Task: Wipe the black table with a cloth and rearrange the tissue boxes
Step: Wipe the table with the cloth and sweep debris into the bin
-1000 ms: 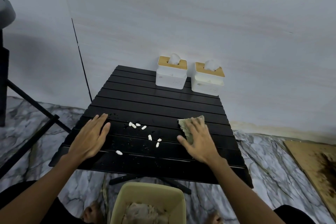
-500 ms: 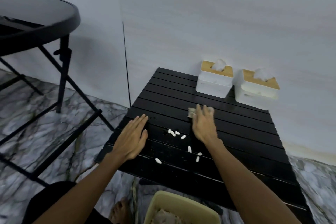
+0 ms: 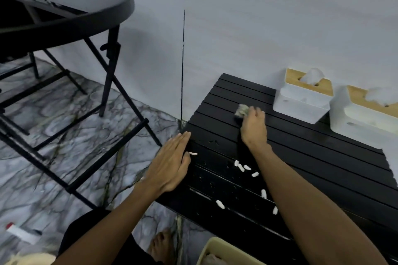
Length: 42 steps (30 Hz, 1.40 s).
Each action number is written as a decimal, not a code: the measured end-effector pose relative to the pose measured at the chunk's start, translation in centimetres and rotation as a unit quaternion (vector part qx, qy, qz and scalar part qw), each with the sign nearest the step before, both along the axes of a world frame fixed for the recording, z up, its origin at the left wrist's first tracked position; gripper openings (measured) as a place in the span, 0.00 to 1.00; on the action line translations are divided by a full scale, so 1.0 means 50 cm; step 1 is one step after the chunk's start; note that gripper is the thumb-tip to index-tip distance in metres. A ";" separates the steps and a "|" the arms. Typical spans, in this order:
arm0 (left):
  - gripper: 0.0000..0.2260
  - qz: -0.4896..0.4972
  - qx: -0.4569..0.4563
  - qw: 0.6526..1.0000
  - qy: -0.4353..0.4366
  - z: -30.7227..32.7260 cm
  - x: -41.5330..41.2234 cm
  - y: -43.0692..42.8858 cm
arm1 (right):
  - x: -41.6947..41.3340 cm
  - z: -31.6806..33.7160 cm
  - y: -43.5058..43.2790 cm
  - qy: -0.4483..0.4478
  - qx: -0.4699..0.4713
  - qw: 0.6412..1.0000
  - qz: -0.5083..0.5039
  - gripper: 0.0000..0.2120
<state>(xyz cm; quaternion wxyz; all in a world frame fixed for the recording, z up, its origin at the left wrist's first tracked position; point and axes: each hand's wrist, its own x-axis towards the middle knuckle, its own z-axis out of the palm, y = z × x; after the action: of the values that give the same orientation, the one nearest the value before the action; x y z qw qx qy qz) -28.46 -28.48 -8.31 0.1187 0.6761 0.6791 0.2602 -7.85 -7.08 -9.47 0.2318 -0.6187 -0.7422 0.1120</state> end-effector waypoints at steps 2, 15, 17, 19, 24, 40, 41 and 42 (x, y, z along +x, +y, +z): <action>0.29 0.010 -0.005 0.999 -0.034 0.001 -0.002 0.001 | -0.062 -0.002 -0.015 -0.011 -0.004 0.994 0.105 0.22; 0.30 0.051 -0.002 0.970 -0.238 0.006 -0.018 0.005 | 0.044 0.096 -0.083 0.110 0.027 0.957 0.266 0.14; 0.30 0.051 -0.003 0.966 -0.253 0.010 -0.018 0.005 | 0.026 0.067 -0.019 0.091 0.026 0.984 0.148 0.13; 0.30 0.051 -0.007 0.960 -0.277 0.018 -0.017 0.004 | -0.015 0.030 0.023 0.073 -0.006 0.993 0.091 0.15; 0.31 0.064 -0.015 0.941 -0.332 0.037 -0.017 0.006 | -0.155 0.032 -0.038 0.021 0.004 0.969 0.247 0.17; 0.23 0.068 -0.046 0.928 -0.363 0.037 -0.029 -0.009 | -0.064 0.095 -0.223 0.075 -0.004 0.890 0.449 0.16; 0.25 0.065 -0.054 0.924 -0.373 0.036 -0.032 -0.009 | -0.065 0.094 -0.204 0.086 0.013 0.908 0.411 0.15; 0.27 0.063 -0.062 0.921 -0.379 0.034 -0.035 -0.008 | -0.071 0.092 -0.183 0.086 0.024 0.925 0.370 0.14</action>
<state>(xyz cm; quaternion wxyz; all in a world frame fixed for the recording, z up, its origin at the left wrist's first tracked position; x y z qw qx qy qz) -30.23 -28.89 -6.61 0.3920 0.4740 0.6393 0.4615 -11.41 -16.21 -4.88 0.2516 -0.2819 -0.8982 0.2246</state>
